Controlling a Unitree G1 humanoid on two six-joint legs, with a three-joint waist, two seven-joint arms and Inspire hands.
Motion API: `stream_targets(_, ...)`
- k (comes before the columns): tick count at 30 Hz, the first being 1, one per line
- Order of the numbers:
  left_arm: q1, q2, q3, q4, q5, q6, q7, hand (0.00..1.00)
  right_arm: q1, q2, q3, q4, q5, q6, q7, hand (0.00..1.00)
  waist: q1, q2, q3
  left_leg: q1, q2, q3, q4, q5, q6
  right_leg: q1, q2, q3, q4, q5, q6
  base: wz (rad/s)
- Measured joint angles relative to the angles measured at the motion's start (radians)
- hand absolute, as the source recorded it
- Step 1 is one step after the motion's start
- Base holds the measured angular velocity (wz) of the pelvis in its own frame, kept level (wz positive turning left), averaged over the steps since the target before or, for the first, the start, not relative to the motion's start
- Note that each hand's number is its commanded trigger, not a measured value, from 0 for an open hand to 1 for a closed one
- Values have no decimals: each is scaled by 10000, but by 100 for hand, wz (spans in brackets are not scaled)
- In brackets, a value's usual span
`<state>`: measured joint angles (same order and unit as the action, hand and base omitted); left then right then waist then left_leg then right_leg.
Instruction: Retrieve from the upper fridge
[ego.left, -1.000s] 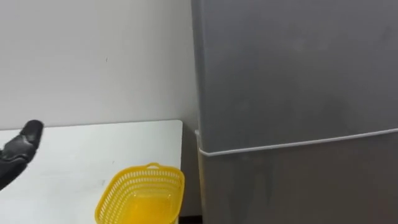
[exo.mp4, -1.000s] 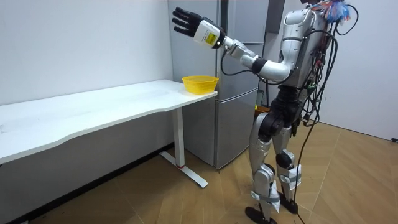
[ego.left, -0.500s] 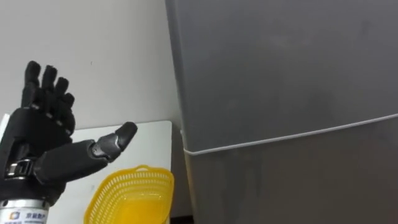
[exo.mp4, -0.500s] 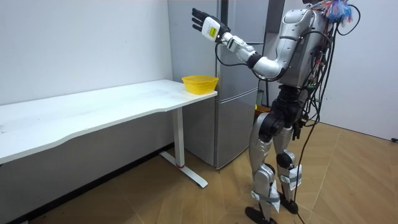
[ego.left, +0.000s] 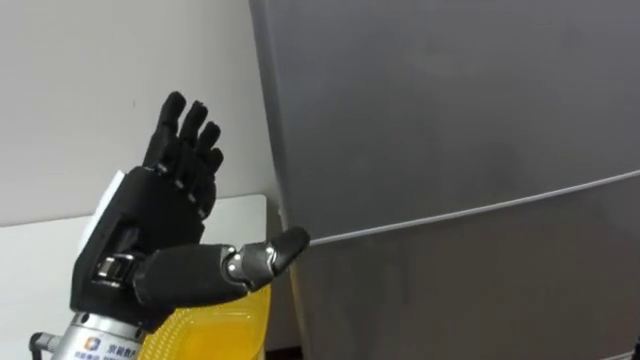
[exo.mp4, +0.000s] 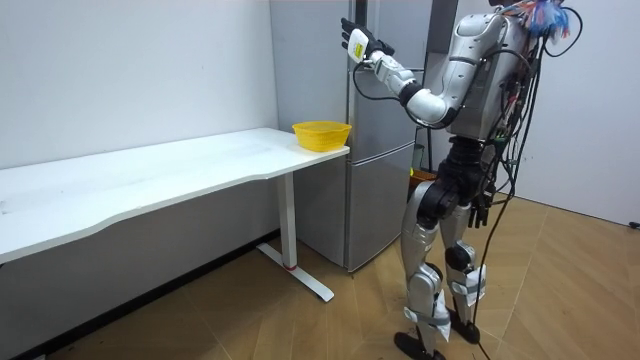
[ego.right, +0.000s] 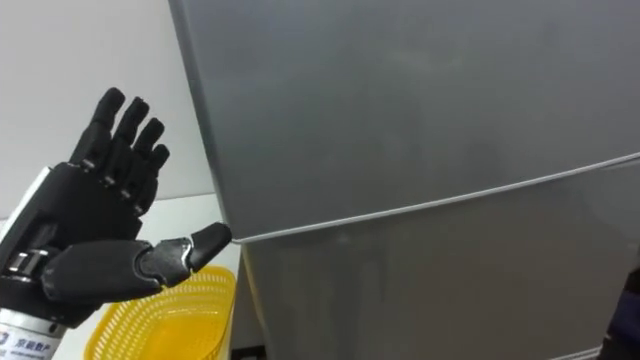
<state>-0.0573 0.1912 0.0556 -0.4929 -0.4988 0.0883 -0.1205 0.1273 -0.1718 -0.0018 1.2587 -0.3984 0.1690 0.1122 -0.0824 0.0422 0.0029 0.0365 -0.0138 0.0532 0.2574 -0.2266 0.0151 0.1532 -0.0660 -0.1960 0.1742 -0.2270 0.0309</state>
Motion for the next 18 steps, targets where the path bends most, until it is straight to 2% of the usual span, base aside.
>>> stream_targets(4,-159,34,-2,1,0,52,-93,0,-94,-32,1,36,1,60,9,0,-17,11,-3,6,-1,-1,1,0,0,-44,1,14,-12,2,-2,0)
stream_targets(7,-412,171,-14,0,3,114,-251,0,-174,-75,-9,25,6,58,-8,0,-51,96,-24,-47,3,0,4,0,0,-79,1,-12,-18,9,-12,0)
stream_targets(10,-547,230,-15,1,3,190,-475,0,-221,-164,-7,20,9,54,-100,0,-62,182,23,-61,-1,9,6,1,1,-94,-5,-4,-18,15,-18,0)
stream_targets(14,-580,229,-23,1,2,214,-702,0,-235,-262,-8,25,9,54,-277,0,-132,376,31,-57,7,23,-2,2,0,-103,-3,-1,-16,16,-19,0)
stream_targets(18,-597,230,-57,1,6,221,-904,0,-269,-282,-10,23,9,47,-304,0,-230,390,35,-53,13,59,-12,8,-7,-128,-1,15,-13,15,-19,-2)
